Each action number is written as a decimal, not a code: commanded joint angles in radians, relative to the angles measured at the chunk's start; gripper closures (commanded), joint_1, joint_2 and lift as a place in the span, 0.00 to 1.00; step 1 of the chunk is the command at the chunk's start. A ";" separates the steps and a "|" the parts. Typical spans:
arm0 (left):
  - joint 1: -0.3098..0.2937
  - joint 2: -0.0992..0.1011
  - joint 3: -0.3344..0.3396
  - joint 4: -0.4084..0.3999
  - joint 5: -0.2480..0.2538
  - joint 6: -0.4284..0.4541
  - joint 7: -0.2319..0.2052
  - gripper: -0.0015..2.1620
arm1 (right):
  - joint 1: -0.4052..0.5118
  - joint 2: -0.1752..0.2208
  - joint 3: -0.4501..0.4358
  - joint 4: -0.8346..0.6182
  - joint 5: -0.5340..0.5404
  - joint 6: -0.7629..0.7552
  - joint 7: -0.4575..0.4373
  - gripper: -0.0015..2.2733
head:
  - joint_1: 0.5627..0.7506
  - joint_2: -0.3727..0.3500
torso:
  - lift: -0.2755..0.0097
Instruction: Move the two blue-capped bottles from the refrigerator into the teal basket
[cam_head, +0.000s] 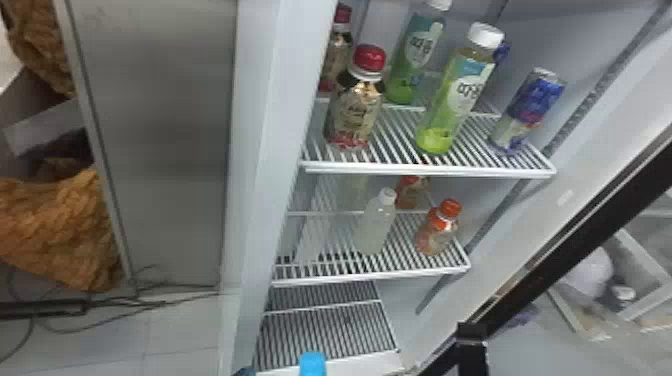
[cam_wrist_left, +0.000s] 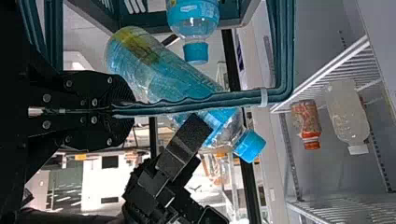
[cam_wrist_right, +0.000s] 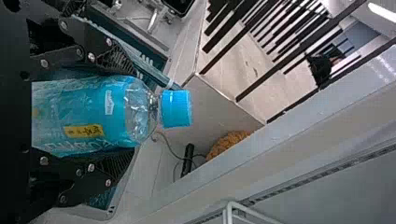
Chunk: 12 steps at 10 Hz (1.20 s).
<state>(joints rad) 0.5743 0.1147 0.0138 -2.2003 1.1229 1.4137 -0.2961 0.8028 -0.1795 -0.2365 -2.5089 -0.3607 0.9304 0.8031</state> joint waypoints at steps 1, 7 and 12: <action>0.002 0.000 -0.002 0.000 0.000 0.000 0.000 0.54 | -0.003 0.000 0.003 0.017 0.002 -0.042 0.004 0.24 | 0.70 0.03 | 0.38; 0.007 -0.001 0.002 0.000 0.002 0.000 0.000 0.54 | -0.025 0.000 0.005 0.056 0.000 -0.123 0.048 0.06 | 0.70 0.03 | 0.38; 0.005 -0.003 0.002 0.000 0.000 0.000 0.000 0.54 | -0.010 0.044 -0.030 0.004 0.065 -0.292 0.027 0.06 | 0.70 0.03 | 0.38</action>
<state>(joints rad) 0.5797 0.1121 0.0153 -2.2004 1.1239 1.4136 -0.2960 0.7927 -0.1416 -0.2629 -2.5030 -0.3007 0.6686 0.8289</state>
